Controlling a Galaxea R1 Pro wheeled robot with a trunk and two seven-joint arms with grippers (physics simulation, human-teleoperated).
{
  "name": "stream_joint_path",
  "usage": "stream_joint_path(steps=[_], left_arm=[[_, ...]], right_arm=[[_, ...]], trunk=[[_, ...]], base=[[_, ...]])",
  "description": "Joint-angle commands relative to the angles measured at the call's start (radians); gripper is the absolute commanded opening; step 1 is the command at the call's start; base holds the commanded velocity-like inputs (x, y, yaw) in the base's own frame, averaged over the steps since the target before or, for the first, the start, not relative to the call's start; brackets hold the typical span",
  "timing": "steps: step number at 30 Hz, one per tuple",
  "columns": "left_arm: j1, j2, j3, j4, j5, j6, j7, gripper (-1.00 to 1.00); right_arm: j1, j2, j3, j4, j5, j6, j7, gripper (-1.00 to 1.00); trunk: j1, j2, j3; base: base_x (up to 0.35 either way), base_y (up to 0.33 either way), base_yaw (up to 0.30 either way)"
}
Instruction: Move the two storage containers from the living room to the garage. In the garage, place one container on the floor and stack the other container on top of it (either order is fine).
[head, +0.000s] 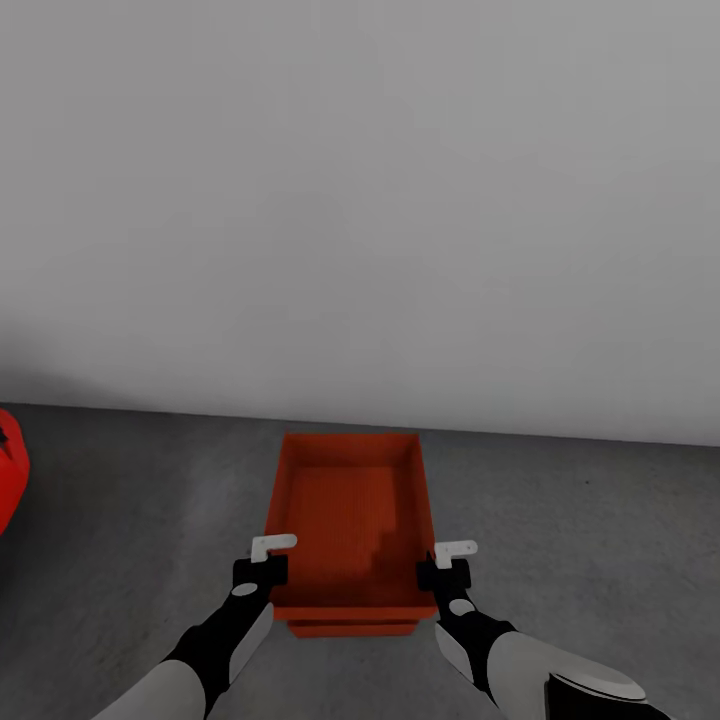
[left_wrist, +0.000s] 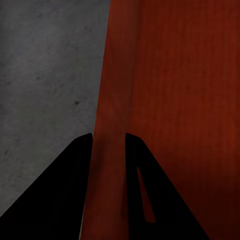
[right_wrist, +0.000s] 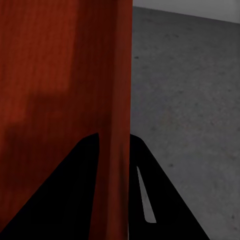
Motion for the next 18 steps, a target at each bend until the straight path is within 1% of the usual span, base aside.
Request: stream_joint_path(steps=[1, 18], left_arm=[[-0.001, 0.001, 0.068, 0.0, 0.015, 0.004, 0.033, -1.0], [-0.001, 0.001, 0.068, 0.001, 0.015, 0.005, 0.033, -1.0]], right_arm=[[-0.001, 0.0, -0.026, -0.002, 0.004, -0.024, -0.002, -1.0], [-0.001, 0.0, -0.026, -0.002, 0.004, -0.024, -0.002, -1.0]], trunk=[[0.004, -0.008, -0.004], [0.069, -0.127, -0.057]], base=[[0.0, 0.0, 0.0], [0.0, 0.0, 0.0]])
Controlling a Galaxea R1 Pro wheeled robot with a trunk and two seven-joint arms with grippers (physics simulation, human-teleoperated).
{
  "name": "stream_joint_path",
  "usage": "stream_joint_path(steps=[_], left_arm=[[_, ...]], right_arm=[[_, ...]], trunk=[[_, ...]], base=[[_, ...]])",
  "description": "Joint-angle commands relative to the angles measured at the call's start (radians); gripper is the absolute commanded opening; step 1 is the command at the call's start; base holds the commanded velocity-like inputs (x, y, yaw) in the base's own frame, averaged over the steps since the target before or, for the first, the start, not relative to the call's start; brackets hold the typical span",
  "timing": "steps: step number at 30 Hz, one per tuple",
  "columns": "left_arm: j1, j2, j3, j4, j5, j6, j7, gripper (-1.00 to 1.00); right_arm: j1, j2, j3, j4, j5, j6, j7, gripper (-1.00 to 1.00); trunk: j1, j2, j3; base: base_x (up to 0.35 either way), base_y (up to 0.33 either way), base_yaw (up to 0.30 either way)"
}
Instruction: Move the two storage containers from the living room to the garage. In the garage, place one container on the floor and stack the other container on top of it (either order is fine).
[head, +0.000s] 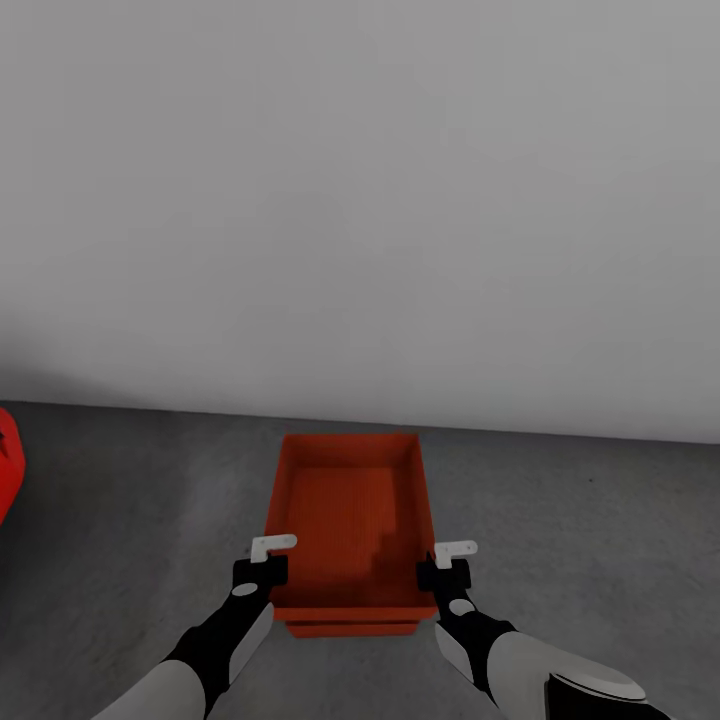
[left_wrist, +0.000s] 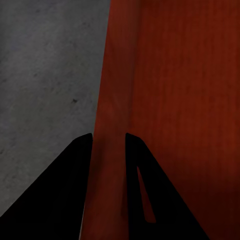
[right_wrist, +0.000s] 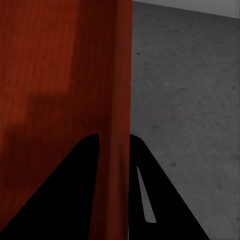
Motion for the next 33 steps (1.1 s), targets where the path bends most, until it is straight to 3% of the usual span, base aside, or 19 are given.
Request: stream_joint_path(steps=[1, 33], left_arm=[[-0.001, 0.001, 0.069, 0.0, 0.013, 0.004, 0.033, -1.0], [0.0, 0.001, 0.069, 0.0, 0.013, 0.005, 0.033, -1.0]], right_arm=[[-0.001, 0.0, -0.027, -0.002, 0.004, -0.026, -0.002, -1.0], [-0.001, 0.0, -0.027, -0.001, 0.004, -0.026, -0.002, -1.0]], trunk=[[0.004, -0.008, -0.004], [0.127, -0.232, -0.104]], base=[[0.0, 0.0, 0.0], [0.0, 0.0, 0.0]])
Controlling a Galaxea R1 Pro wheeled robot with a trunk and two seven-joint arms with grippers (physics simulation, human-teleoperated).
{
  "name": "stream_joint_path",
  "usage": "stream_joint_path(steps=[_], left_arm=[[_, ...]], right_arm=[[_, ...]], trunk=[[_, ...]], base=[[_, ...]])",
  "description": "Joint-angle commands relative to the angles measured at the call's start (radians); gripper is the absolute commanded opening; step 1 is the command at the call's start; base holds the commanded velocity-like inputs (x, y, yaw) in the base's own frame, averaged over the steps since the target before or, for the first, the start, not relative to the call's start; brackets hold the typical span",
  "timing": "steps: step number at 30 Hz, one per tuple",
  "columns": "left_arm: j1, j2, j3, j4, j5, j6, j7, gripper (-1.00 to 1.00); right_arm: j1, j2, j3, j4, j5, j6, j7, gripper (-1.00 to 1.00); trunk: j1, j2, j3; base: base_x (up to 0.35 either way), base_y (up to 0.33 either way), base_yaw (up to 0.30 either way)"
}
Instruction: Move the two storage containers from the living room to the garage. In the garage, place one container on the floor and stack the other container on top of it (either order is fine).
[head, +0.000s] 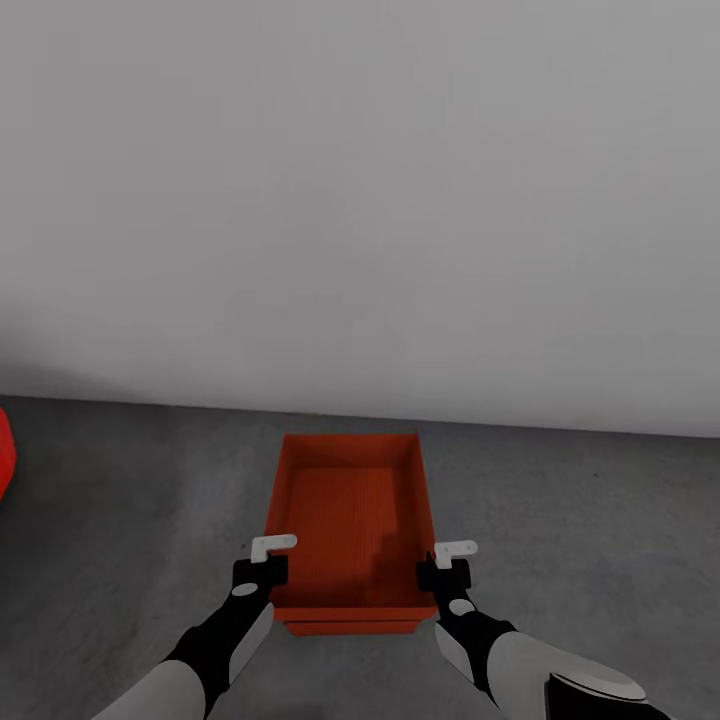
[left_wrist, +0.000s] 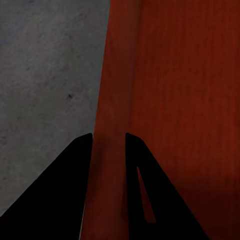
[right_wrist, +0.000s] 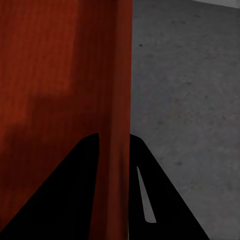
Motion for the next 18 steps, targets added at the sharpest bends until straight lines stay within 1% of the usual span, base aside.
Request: stream_joint_path(steps=[1, 18], left_arm=[[-0.001, 0.001, 0.071, 0.0, 0.01, 0.005, 0.032, -1.0], [-0.001, 0.002, 0.071, 0.0, 0.01, 0.004, 0.032, -1.0]], right_arm=[[-0.001, 0.001, -0.026, -0.001, 0.003, -0.026, -0.003, -1.0], [-0.001, 0.001, -0.026, -0.001, 0.003, -0.026, -0.003, -1.0]], trunk=[[0.004, -0.008, -0.004], [0.069, -0.127, -0.057]], base=[[0.0, 0.0, 0.0], [0.0, 0.0, 0.0]])
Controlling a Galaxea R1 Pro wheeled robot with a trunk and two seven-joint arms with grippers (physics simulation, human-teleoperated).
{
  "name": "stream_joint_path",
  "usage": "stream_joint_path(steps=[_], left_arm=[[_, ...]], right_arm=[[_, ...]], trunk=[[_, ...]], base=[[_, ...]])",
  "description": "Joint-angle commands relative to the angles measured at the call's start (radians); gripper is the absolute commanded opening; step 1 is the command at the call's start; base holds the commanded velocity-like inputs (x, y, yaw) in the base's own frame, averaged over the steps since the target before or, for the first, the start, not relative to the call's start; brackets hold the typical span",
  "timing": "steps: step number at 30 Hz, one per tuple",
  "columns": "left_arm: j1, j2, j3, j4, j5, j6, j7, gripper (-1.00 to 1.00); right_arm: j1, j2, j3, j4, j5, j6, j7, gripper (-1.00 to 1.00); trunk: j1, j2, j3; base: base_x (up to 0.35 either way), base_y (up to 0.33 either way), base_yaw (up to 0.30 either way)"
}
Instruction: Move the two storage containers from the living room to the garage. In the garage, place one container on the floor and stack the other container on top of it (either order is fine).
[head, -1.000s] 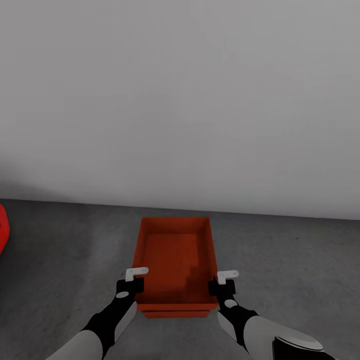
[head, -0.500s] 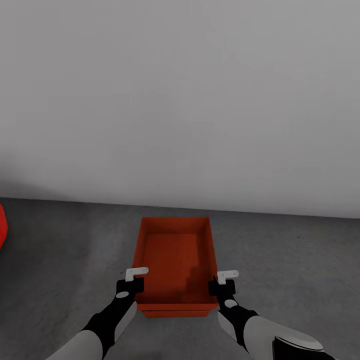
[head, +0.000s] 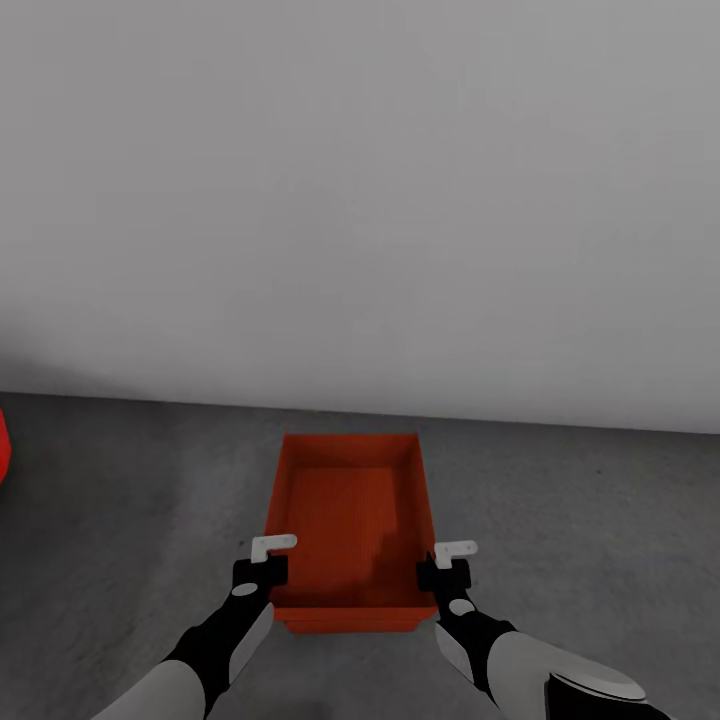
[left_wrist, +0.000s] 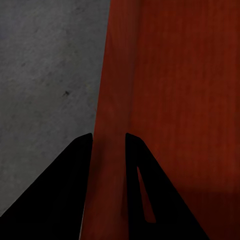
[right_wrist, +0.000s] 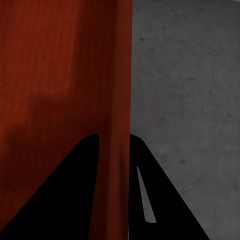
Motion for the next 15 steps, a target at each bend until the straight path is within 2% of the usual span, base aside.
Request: stream_joint_path(steps=[1, 12, 15], left_arm=[[-0.001, 0.001, 0.072, 0.0, 0.01, 0.005, 0.033, -1.0], [-0.001, 0.001, 0.072, 0.0, 0.01, 0.004, 0.033, -1.0], [-0.001, 0.002, 0.072, 0.0, 0.01, 0.004, 0.033, -1.0]], right_arm=[[-0.001, 0.0, -0.027, -0.001, 0.004, -0.026, -0.002, -1.0], [-0.001, 0.0, -0.027, -0.001, 0.004, -0.025, -0.002, -1.0], [-0.001, 0.0, -0.027, -0.001, 0.004, -0.026, -0.002, -1.0]], trunk=[[0.004, -0.008, -0.004], [0.046, -0.085, -0.038], [0.046, -0.085, -0.038]], base=[[0.0, 0.0, 0.0], [0.0, 0.0, 0.0], [0.0, 0.0, 0.0]])
